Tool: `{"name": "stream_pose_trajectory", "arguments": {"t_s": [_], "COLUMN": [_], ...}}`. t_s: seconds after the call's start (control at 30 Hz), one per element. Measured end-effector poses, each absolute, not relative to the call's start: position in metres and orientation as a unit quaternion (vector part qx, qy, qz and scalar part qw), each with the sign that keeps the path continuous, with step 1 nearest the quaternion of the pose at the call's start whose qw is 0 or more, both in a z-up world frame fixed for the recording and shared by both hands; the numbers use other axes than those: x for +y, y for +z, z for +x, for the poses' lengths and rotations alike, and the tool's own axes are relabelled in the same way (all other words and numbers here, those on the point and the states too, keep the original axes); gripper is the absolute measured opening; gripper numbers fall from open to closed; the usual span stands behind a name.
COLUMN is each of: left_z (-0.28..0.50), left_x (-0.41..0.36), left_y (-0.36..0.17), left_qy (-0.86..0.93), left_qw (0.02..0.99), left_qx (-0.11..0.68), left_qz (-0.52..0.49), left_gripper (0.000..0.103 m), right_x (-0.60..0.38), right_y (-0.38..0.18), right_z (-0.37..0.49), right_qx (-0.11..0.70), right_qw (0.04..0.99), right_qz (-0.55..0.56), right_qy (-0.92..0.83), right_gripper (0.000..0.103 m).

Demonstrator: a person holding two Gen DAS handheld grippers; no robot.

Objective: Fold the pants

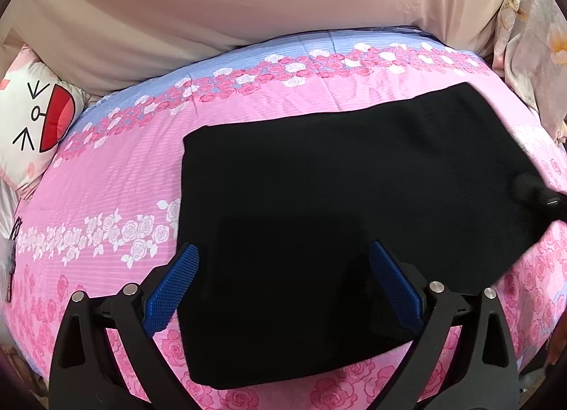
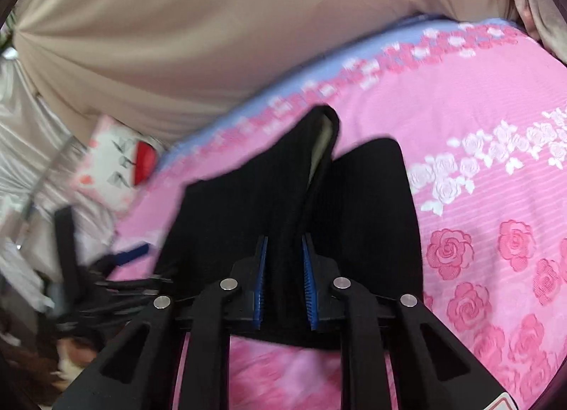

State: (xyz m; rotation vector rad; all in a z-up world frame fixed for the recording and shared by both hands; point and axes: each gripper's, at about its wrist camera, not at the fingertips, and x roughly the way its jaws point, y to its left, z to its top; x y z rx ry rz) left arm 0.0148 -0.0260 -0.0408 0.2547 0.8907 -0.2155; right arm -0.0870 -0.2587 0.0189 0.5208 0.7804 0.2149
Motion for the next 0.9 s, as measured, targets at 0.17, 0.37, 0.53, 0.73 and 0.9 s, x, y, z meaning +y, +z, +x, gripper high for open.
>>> {"name": "stream_pose_trajectory", "arguments": {"t_s": [0.17,0.37,0.53,0.73,0.9], "left_z": [0.017,0.013,0.016,0.020,0.036], "left_x": [-0.028,-0.028,-0.034,-0.012,0.022], "left_y": [-0.055,-0.046,-0.042,-0.019,-0.021], "left_qy": [-0.109,-0.112,-0.111,-0.079,-0.037], "left_qw": [0.882,0.887,0.888,0.906,0.905], "left_qx": [0.439,0.430,0.429,0.396,0.412], "left_qz": [0.129,0.127,0.124,0.123,0.098], "left_gripper": [0.095,0.096,0.096,0.096,0.096], "right_x": [-0.277,-0.269,-0.235,-0.280,-0.291], "right_y": [-0.028,0.022,0.033,-0.012,0.024], "right_z": [-0.086,-0.097,-0.042,0.019,-0.035], "right_qx": [0.407,0.376,0.381,0.430,0.394], "right_qw": [0.869,0.897,0.912,0.880,0.897], "right_qz": [0.273,0.231,0.140,0.191,0.201], "right_qy": [0.071,0.041,0.057,0.065,0.030], "right_gripper": [0.025,0.034,0.033,0.012,0.036]}}
